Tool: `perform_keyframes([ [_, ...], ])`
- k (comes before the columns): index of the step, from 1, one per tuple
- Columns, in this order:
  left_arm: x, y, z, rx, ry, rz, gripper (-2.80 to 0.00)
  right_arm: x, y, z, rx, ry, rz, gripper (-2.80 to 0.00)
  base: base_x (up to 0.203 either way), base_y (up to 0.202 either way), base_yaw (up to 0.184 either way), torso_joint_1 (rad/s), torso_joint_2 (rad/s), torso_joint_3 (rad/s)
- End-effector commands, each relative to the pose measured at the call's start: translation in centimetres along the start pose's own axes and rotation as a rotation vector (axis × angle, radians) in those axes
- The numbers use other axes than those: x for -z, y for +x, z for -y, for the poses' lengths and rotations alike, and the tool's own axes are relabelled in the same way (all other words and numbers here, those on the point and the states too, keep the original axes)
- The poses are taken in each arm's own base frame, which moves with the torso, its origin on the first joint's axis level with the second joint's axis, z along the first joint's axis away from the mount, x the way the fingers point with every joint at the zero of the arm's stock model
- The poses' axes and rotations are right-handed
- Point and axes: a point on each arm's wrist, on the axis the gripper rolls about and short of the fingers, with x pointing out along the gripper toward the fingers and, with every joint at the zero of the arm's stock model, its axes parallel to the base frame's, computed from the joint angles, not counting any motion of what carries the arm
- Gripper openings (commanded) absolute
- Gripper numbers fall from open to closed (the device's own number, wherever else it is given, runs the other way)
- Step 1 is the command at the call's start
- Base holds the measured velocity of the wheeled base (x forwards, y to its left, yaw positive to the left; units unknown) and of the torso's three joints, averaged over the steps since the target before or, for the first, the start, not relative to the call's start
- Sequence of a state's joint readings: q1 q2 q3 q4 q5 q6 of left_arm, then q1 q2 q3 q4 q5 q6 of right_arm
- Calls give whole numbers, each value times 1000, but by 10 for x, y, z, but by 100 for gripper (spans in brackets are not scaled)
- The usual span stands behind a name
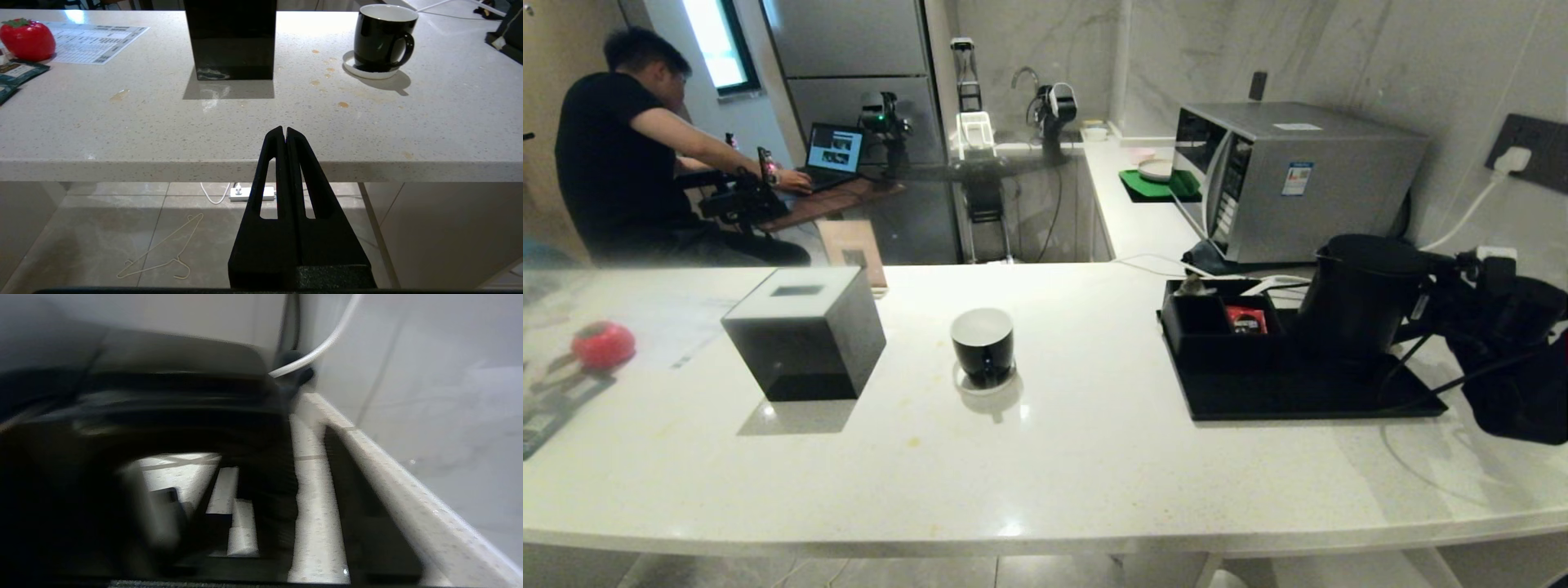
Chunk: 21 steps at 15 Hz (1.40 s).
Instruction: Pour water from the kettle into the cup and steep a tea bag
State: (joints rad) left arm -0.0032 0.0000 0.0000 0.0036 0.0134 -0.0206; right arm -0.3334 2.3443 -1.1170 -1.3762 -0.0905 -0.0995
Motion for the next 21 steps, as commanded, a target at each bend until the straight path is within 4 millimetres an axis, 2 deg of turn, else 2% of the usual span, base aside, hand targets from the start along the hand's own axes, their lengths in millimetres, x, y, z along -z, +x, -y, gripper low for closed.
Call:
perform_keyframes([
  [1,0,0,0,-1,-1,-1,-280,-4,0,1,4,0,17,-280,0,0,0,0,0,0],
  [10,0,0,0,0,-1,0,-280,-22,-8,2,1,4,43,-280,0,0,0,0,0,0],
  [15,0,0,0,-1,-1,-1,-280,-35,-24,5,-1,7,43,-280,0,0,0,0,0,0],
  [21,0,0,0,-1,-1,-1,-280,-42,-45,6,-7,50,11,-280,0,0,0,0,0,0],
])
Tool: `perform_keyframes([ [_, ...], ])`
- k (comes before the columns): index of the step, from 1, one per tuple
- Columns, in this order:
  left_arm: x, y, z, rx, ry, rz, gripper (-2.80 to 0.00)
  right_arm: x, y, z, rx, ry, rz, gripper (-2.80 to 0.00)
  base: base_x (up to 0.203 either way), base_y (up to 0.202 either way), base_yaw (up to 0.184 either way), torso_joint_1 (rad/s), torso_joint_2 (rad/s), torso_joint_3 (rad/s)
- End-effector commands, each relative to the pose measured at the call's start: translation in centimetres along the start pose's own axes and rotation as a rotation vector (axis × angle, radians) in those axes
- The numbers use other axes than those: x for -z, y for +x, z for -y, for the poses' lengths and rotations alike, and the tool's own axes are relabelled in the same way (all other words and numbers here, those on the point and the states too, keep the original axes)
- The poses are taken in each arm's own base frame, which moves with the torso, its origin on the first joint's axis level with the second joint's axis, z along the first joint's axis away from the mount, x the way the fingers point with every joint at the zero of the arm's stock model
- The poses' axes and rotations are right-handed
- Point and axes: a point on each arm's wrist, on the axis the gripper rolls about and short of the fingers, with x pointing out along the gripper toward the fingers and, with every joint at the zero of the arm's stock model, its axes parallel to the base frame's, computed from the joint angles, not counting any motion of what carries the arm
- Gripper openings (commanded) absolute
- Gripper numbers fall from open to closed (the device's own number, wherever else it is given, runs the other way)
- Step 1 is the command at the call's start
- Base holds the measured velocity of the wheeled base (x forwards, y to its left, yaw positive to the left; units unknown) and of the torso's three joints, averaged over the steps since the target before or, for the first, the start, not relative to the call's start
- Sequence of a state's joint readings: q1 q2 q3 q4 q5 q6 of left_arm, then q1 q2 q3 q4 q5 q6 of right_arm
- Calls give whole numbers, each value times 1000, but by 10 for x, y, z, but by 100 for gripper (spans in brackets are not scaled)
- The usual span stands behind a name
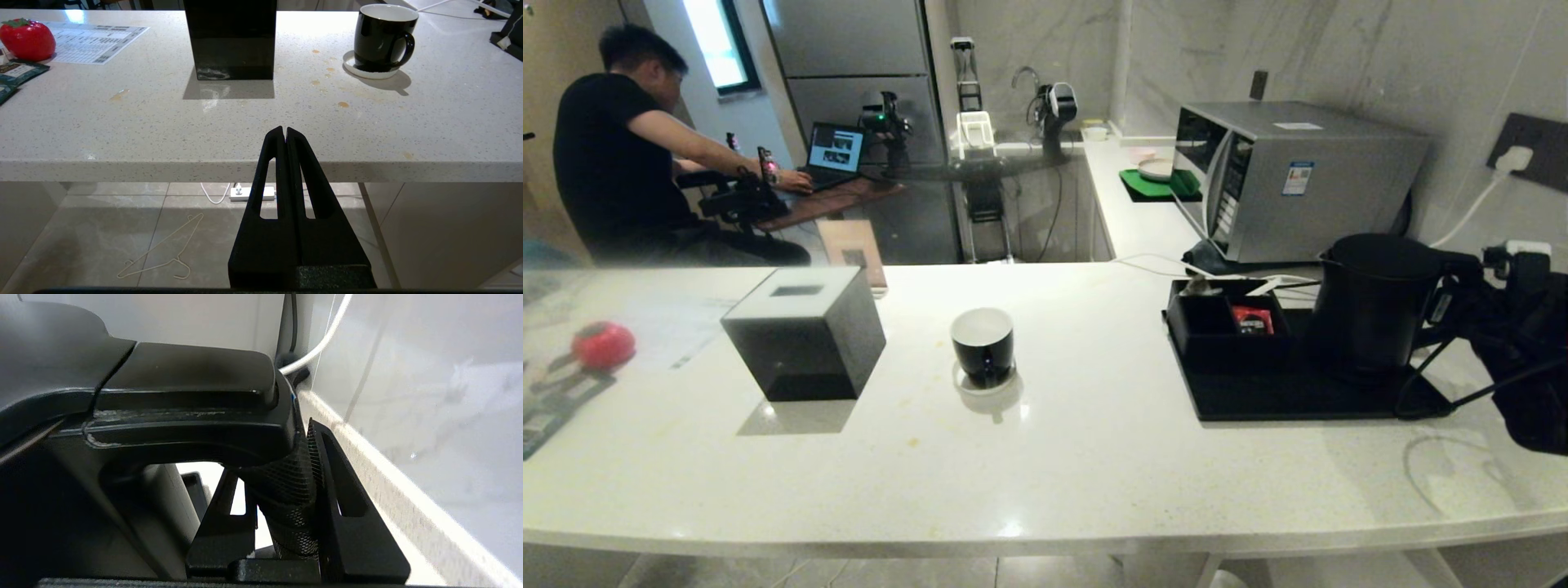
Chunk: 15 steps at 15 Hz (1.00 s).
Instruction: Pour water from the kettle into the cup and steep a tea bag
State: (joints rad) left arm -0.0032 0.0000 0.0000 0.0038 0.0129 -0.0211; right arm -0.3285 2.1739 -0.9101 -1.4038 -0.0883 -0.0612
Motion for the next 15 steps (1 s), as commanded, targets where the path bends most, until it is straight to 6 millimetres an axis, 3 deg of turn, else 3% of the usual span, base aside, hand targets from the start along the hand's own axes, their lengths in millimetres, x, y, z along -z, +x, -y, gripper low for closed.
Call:
perform_keyframes([
  [1,0,0,0,-1,0,1,-280,-11,-7,0,-2,18,20,-280,0,0,0,0,0,0],
  [4,0,0,0,-1,0,-1,-280,-19,-11,-1,-5,30,24,-280,0,0,0,0,0,0],
  [10,0,0,0,-1,0,1,-280,-37,-38,-14,-51,71,19,-280,0,0,0,0,0,0],
  [15,0,0,0,-1,0,-1,-280,-47,-59,-12,-58,71,14,-280,0,0,0,0,0,0],
])
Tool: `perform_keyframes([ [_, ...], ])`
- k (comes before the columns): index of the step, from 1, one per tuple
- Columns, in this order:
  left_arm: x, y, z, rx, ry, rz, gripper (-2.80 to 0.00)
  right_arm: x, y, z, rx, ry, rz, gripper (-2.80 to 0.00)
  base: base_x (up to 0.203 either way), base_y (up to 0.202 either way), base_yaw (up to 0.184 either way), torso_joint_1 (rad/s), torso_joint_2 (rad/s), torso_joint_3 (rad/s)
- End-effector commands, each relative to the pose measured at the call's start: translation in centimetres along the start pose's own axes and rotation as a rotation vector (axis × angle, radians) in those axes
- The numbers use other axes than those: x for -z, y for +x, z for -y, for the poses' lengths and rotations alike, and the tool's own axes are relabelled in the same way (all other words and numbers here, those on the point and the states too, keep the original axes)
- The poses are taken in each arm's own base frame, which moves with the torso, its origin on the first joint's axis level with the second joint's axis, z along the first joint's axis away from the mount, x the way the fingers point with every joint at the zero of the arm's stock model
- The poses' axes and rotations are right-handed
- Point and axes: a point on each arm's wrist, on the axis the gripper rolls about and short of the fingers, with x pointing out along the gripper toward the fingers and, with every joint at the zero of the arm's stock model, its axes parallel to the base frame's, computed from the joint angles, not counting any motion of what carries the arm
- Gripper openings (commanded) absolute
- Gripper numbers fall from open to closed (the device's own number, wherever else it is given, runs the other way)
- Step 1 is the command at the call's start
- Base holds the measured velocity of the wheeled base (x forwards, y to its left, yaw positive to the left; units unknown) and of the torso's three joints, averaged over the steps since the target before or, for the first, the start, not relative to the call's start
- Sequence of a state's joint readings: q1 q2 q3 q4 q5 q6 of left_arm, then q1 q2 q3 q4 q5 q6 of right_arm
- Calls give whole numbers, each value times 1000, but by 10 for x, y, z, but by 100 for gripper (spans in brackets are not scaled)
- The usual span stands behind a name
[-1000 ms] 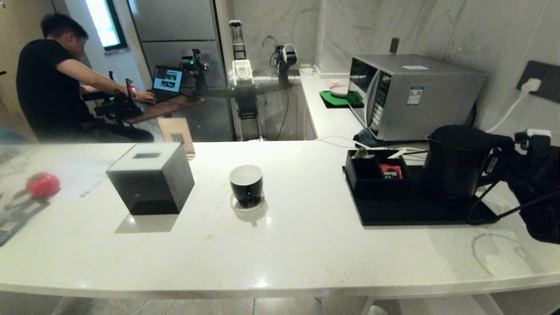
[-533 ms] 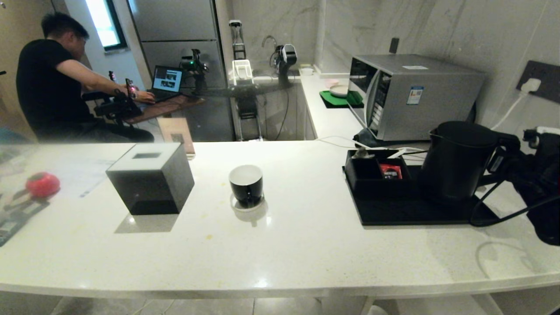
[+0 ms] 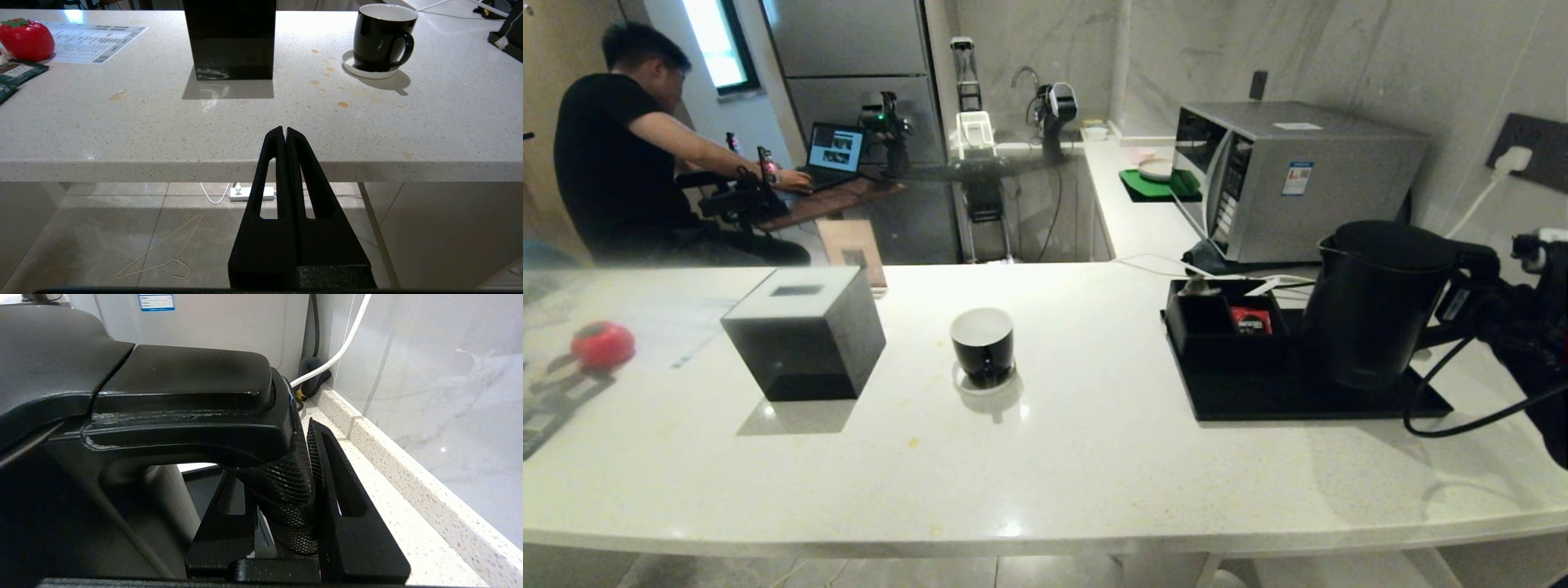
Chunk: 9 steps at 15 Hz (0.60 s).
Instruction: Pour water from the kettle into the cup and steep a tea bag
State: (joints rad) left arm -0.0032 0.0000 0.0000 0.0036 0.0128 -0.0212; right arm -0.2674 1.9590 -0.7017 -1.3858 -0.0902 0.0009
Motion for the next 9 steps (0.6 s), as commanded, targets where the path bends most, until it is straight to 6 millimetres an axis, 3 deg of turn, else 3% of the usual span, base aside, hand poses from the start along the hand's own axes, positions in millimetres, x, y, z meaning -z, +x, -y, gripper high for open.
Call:
perform_keyframes([
  [1,0,0,0,-1,0,-1,-280,-10,-9,1,1,1,24,-280,0,0,0,0,0,0],
  [9,0,0,0,-1,0,-1,-280,-24,-41,3,-5,2,10,-280,0,0,0,0,0,0],
])
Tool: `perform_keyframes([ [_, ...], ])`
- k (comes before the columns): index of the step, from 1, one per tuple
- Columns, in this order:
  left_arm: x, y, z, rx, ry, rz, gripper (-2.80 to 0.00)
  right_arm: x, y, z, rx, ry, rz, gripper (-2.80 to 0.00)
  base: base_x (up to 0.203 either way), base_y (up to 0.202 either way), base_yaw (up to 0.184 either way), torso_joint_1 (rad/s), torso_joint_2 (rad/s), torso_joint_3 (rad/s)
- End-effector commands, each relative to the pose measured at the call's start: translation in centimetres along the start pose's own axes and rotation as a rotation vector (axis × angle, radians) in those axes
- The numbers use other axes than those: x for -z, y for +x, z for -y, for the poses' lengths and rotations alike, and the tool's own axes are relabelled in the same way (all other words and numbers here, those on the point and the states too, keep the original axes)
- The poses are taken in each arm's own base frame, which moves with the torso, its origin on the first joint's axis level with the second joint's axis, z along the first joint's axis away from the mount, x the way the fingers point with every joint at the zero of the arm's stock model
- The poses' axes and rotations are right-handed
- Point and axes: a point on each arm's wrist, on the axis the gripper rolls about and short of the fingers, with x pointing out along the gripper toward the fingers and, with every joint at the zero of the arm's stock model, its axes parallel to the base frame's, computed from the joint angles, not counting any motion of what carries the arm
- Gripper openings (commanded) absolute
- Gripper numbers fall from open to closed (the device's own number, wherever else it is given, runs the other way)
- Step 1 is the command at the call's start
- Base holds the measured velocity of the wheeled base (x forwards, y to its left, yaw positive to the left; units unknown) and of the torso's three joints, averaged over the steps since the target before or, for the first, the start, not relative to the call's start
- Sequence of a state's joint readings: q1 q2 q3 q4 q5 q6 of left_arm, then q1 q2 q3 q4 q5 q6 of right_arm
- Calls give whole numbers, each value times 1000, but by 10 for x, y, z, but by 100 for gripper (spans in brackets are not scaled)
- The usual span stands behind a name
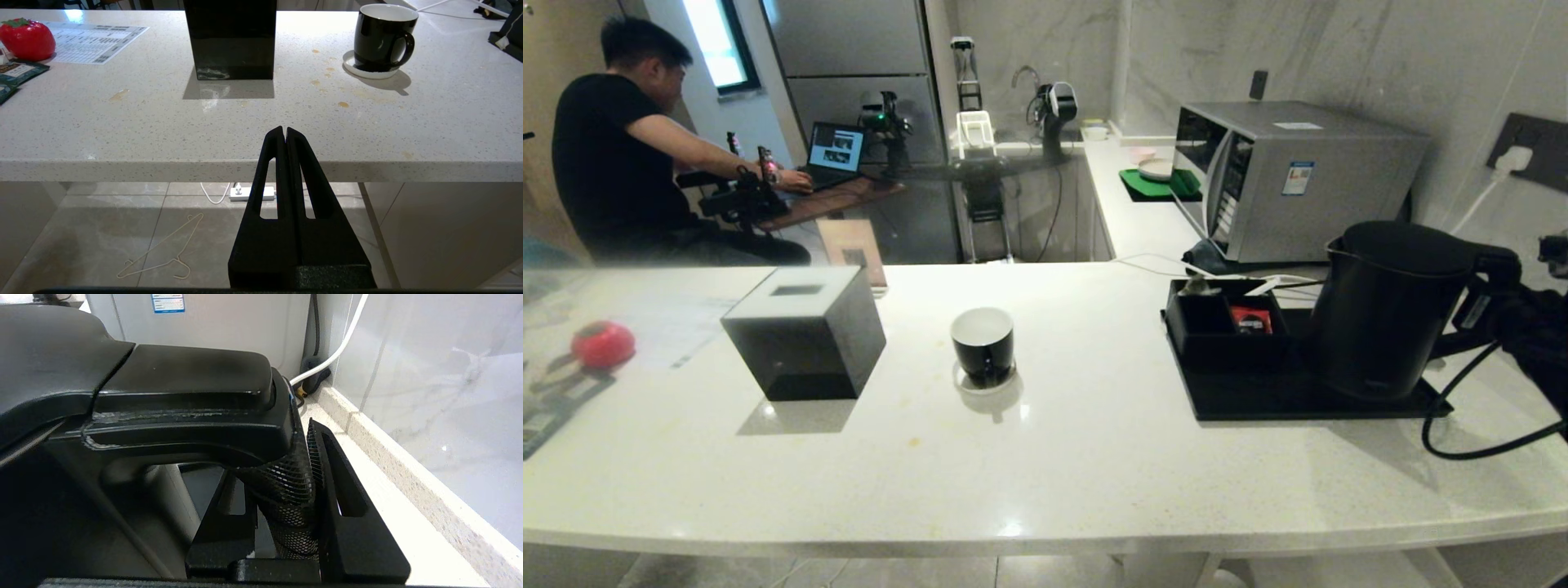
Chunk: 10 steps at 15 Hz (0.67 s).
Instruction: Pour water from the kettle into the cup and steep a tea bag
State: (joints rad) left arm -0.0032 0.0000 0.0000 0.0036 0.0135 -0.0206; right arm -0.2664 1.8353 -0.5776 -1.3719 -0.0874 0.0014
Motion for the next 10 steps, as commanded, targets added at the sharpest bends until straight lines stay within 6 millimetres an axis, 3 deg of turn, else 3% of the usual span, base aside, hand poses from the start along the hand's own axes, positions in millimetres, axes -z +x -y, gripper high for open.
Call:
perform_keyframes([
  [1,0,0,0,0,-1,-1,-280,-11,-15,1,-2,8,13,-280,0,0,0,0,0,0],
  [10,0,0,0,0,-1,1,-280,-27,-66,-2,-98,26,11,-280,0,0,0,0,0,0],
])
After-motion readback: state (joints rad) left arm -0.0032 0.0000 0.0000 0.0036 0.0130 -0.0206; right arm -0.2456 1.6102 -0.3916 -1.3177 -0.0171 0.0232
